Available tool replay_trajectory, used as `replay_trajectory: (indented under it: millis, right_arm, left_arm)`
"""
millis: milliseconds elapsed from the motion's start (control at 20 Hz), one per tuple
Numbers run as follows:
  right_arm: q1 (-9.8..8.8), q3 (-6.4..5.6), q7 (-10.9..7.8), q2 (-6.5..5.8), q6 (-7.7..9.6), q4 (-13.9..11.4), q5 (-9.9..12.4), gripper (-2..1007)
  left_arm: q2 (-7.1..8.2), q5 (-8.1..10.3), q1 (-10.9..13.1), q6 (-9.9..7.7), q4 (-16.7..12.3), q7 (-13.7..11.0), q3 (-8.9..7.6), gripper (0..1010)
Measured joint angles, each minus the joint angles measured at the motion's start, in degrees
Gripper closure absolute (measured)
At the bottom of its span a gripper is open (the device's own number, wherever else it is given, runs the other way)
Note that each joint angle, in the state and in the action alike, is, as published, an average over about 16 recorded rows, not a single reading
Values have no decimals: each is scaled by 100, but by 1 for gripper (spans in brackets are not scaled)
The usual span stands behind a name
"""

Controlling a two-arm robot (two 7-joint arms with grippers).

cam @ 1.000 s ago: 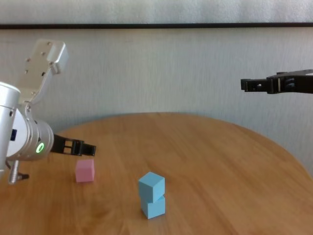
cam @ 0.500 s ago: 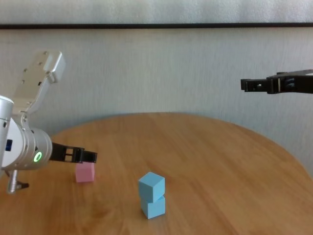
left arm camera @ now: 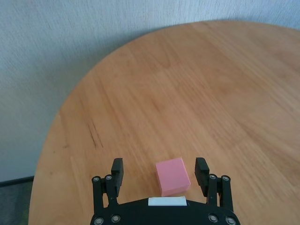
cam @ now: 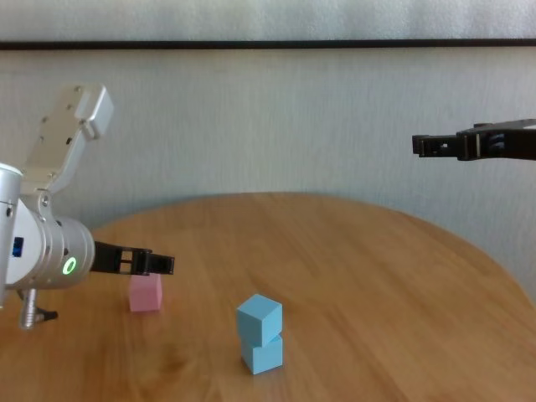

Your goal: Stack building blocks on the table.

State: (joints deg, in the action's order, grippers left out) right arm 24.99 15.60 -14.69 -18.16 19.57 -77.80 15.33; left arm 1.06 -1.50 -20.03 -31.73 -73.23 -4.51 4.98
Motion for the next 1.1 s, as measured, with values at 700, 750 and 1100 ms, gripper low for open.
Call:
replay_trajectory:
  millis: [700, 750, 1100]
  right_arm:
    - [0, 0, 0, 0, 0, 0, 0, 0]
    - [0, 0, 0, 0, 0, 0, 0, 0]
    - [0, 0, 0, 0, 0, 0, 0, 1]
  left_arm:
    - [-50, -146, -166, 5, 261, -266, -90, 8]
    - [-55, -151, -174, -4, 271, -286, -98, 8]
    - [-76, -178, -223, -104, 329, -406, -139, 8]
